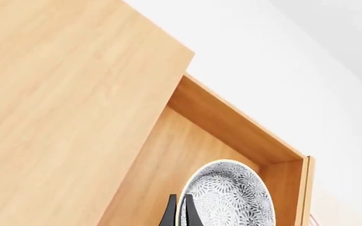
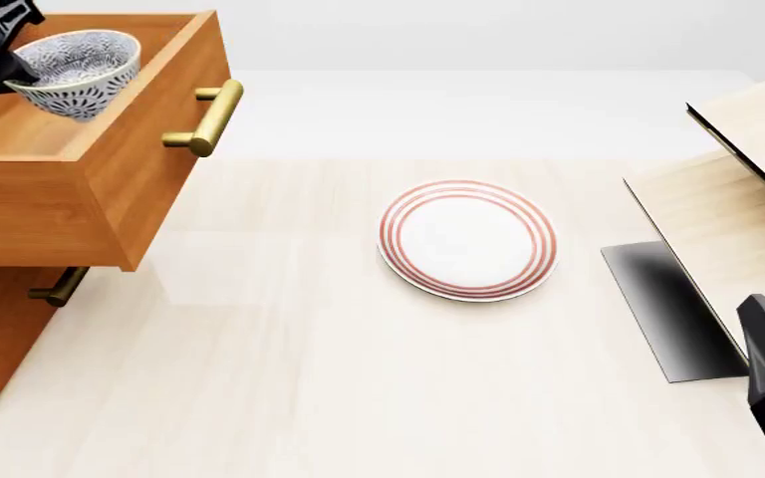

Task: Open the top drawer of the cabinet and put the bowl in it.

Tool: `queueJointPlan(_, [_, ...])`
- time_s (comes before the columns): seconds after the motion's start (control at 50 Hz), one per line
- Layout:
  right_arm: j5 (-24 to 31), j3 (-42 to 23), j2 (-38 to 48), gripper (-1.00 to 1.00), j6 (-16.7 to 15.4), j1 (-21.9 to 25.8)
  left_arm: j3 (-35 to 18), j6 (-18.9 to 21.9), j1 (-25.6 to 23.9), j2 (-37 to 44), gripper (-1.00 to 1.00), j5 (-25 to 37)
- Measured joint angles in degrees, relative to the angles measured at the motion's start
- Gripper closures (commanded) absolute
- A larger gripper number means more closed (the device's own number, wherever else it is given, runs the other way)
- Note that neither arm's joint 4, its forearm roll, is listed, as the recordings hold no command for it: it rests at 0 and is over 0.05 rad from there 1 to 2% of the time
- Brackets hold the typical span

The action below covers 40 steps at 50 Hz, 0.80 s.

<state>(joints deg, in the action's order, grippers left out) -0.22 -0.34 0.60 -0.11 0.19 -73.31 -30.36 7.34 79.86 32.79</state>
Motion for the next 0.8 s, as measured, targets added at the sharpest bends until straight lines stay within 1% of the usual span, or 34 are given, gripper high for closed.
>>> queueJointPlan(0.64, [0.0,0.0,0.0,-1.0,0.0,0.0,1.56,1.54,0.6,1.66,1.0,-1.59])
queueJointPlan(0.66, [0.0,0.0,0.0,-1.0,0.0,0.0,1.53,1.62,0.59,1.69,-1.0,-1.59])
queueJointPlan(0.8, [0.0,0.0,0.0,-1.0,0.0,0.0,1.34,2.2,0.65,1.5,-1.0,-1.46])
